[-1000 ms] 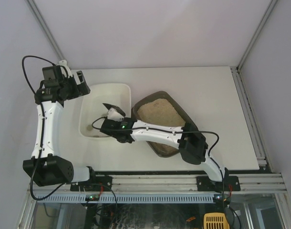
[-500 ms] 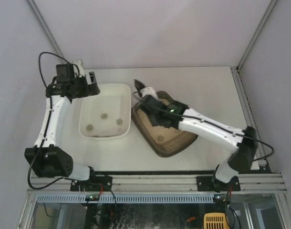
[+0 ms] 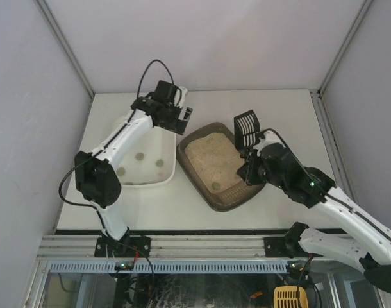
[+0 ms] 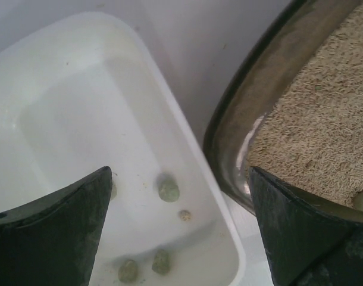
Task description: Clean the litter box
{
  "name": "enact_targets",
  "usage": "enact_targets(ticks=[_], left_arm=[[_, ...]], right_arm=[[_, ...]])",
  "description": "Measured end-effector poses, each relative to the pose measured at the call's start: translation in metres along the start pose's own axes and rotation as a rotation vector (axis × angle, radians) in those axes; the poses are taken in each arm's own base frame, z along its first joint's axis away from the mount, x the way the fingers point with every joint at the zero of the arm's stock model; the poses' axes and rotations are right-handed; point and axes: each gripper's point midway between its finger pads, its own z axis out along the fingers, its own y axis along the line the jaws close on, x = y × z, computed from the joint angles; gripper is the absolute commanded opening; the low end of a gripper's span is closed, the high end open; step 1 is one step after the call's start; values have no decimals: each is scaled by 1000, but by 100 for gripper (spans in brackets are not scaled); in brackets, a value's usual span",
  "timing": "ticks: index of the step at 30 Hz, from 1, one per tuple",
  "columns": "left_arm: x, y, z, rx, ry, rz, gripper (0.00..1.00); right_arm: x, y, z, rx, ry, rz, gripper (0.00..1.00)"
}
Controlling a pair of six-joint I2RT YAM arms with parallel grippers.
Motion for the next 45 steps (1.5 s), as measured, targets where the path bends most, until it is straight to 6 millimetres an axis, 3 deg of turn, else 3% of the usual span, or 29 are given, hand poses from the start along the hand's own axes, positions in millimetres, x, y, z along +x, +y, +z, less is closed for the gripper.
enact_targets(ticks=[7, 9, 13, 17, 21, 24, 28, 31, 37, 40, 45], left_arm=[[-2, -79, -23, -89, -87, 200, 100], [3, -89, -27, -88, -77, 194, 100], [22, -84, -30, -97, -51, 36, 100], [61, -75, -47, -84, -54, -158, 100], [78, -85, -58, -19, -66, -328, 95], [75, -102, -43, 21, -48, -409, 94], [90, -129, -9, 28, 57, -429, 93], [95, -142, 5, 33, 106, -438, 91], [94, -144, 9, 13, 146, -463, 79], [94, -142, 9, 5, 152, -428, 77], [72, -149, 7, 38, 96, -249, 78]], right_arm=[[-3, -14, -25, -44, -129, 133, 0], [-2, -20, -27, -37, -147, 160, 0], [-2, -26, -27, -23, -160, 189, 0], [1, -31, -23, -8, -153, 194, 0], [1, -33, -22, -4, -155, 200, 0], [-2, -32, -27, -21, -177, 209, 0], [-8, -30, -41, -57, -228, 232, 0], [-11, -33, -53, -72, -271, 251, 0], [-10, -40, -63, -59, -298, 277, 0], [-7, -44, -64, -46, -296, 280, 0], [-4, -48, -63, -26, -289, 286, 0]])
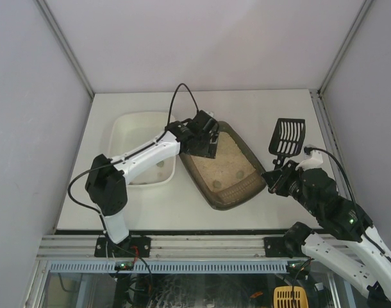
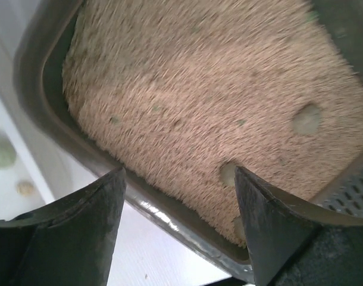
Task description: Clean the litter box
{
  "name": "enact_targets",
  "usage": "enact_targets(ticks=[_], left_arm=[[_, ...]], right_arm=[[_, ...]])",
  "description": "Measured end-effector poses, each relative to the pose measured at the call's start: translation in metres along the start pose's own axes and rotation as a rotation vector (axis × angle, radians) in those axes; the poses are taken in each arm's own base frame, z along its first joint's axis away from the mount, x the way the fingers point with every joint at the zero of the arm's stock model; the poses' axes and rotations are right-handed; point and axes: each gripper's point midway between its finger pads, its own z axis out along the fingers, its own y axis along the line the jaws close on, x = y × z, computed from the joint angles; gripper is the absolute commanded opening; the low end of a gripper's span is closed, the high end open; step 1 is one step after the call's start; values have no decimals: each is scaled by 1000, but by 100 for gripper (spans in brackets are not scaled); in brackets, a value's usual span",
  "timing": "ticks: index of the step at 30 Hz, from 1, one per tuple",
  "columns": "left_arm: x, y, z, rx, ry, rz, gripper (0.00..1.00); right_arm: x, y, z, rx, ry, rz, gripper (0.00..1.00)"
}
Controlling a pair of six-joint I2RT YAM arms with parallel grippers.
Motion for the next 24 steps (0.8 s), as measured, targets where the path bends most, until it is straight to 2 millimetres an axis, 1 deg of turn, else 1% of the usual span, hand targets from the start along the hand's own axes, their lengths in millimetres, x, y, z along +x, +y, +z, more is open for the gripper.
enact_targets(ticks=[2, 4, 6, 8, 12, 16, 19, 20, 21, 24], left_arm=[[-20, -15, -7, 40, -62, 80, 78], [-33, -23, -15, 65, -103, 159, 79], [-45, -28, -24, 89, -138, 275, 80], [-52, -34, -31, 131, -157, 411, 80], [-56, -45, -33, 242, -201, 734, 79], [-51, -55, -33, 360, -254, 1068, 78], [-50, -70, -31, 457, -297, 1280, 77], [-53, -80, -28, 498, -314, 1358, 77], [-55, -83, -27, 510, -322, 1380, 77], [-65, -106, -13, 587, -358, 1543, 77]], right_arm=[[0, -1, 0, 5, -1, 0, 0], [0, -1, 0, 6, -3, -1, 0], [-1, -2, 0, 9, -5, -1, 0], [-1, -2, 1, 14, -8, 1, 0], [-6, -6, 0, 27, -37, 11, 0], [-11, -10, -7, 19, -83, 29, 0], [-16, -10, -12, 6, -112, 50, 0], [-17, -10, -13, 5, -116, 55, 0], [-17, -10, -14, 4, -117, 59, 0], [-17, -11, -16, 0, -122, 79, 0]])
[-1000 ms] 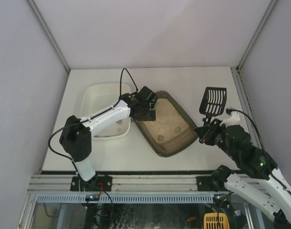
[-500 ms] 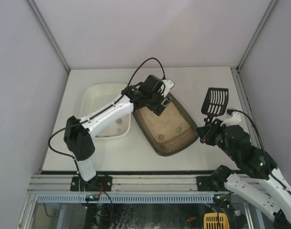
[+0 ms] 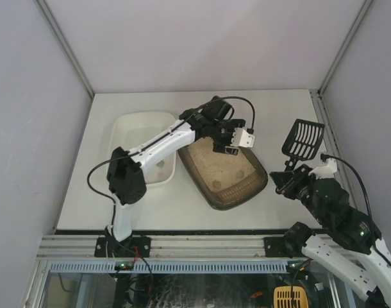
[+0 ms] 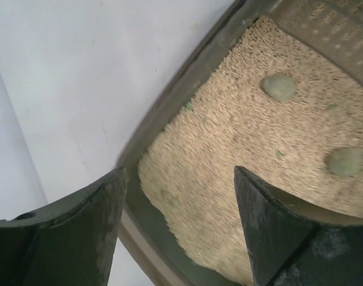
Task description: Clean the litter box
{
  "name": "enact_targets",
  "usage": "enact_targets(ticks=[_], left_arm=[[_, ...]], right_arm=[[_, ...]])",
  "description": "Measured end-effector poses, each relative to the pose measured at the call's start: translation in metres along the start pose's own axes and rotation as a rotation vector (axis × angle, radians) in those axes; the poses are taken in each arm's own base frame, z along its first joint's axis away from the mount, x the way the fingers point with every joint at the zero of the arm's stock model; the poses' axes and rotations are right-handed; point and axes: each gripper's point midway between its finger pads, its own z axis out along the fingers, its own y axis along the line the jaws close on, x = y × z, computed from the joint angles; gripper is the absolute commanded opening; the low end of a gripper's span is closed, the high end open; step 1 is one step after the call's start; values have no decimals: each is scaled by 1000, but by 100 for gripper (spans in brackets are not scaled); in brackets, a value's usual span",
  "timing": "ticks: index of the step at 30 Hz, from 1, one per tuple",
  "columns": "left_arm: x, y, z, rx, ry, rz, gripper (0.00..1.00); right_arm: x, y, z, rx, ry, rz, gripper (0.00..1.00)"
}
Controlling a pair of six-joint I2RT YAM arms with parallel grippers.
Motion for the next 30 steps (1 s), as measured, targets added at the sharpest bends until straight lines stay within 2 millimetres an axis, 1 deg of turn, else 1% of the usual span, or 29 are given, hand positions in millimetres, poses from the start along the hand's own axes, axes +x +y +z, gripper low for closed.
enact_targets(ticks=[5, 7, 10, 12, 14, 16, 20, 24, 30], left_arm=[[-9, 14, 38, 114, -39, 220, 77], [-10, 12, 51, 161, -58, 289, 76], [-4, -6, 63, 251, -65, 370, 71], [1, -20, 67, 310, -60, 414, 68], [3, -29, 70, 348, -58, 449, 67], [6, -37, 73, 377, -56, 472, 69], [8, -42, 81, 398, -54, 492, 76], [5, -35, 88, 362, -66, 494, 83], [-8, -10, 99, 250, -94, 478, 85]], right_arm=[[-1, -10, -13, -13, -35, 50, 0], [-3, -15, -20, -20, -55, 72, 0], [-5, -23, -30, -23, -79, 99, 0], [-6, -28, -35, -22, -93, 117, 0], [-7, -34, -40, -18, -108, 129, 0], [-7, -40, -44, -13, -123, 140, 0], [-8, -49, -48, 2, -139, 153, 0], [-6, -54, -49, 18, -137, 156, 0], [-4, -58, -48, 25, -123, 145, 0]])
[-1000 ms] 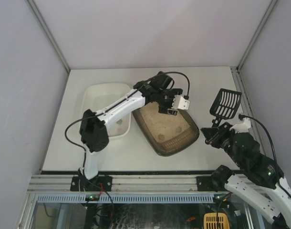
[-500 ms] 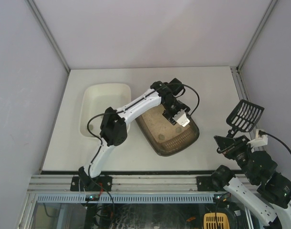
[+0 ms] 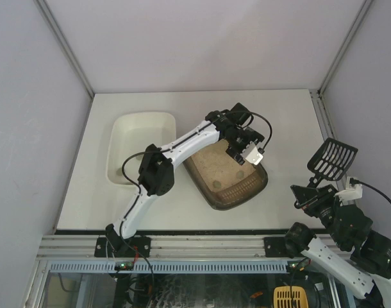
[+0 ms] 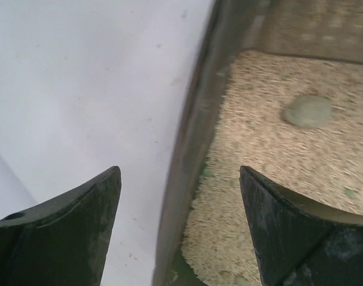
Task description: Clean the litter box
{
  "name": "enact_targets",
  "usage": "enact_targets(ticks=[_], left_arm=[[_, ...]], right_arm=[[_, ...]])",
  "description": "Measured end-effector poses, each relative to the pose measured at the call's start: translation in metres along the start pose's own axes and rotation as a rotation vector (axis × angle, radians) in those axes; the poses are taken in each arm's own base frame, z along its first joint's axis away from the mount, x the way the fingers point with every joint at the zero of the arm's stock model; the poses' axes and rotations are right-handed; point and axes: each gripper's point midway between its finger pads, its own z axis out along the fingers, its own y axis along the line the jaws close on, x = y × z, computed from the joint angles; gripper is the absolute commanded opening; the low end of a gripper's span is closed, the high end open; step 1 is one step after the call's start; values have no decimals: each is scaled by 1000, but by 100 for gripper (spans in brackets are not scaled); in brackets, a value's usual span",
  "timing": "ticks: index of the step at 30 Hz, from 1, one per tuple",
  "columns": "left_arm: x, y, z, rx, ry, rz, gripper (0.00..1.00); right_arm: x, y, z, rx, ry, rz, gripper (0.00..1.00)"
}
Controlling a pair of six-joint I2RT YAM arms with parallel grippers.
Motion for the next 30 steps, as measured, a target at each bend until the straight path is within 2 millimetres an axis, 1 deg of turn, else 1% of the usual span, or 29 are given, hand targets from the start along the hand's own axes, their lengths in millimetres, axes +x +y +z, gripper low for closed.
enact_targets(ticks=[3, 5, 7, 10, 14, 17, 19, 21, 22, 24, 25, 26, 28, 30], left_arm=[[3, 20, 6, -58, -2, -4, 85], [7, 27, 12, -78, 0, -4, 83], [15, 27, 19, -81, 7, -13, 81], [28, 22, 32, -69, 18, -34, 74], [47, 11, 43, -43, 46, -71, 61], [55, 7, 42, -36, 67, -89, 54], [59, 7, 40, -38, 82, -94, 46], [63, 6, 38, -35, 97, -98, 35], [64, 9, 38, -44, 101, -90, 29], [66, 11, 36, -49, 113, -74, 15], [67, 10, 36, -44, 122, -64, 5], [69, 9, 33, -33, 142, -33, 1], [73, 6, 28, -16, 182, -24, 0], [76, 0, 23, -7, 217, -79, 0]], right_arm=[[1, 0, 1, -14, 11, 3, 0], [3, -2, 1, -20, 20, 8, 0], [4, -3, 2, -28, 29, 17, 0], [5, -5, 4, -25, 39, 26, 0], [6, -11, 5, -7, 41, 31, 0], [4, -14, 6, 4, 32, 38, 0], [4, -16, 7, 11, 28, 40, 0], [3, -17, 7, 14, 22, 44, 0], [3, -17, 8, 16, 21, 44, 0], [5, -18, 9, 20, 22, 43, 0], [5, -19, 10, 22, 24, 41, 0], [7, -20, 10, 23, 25, 41, 0], [8, -20, 11, 22, 29, 42, 0], [9, -20, 12, 22, 31, 44, 0]])
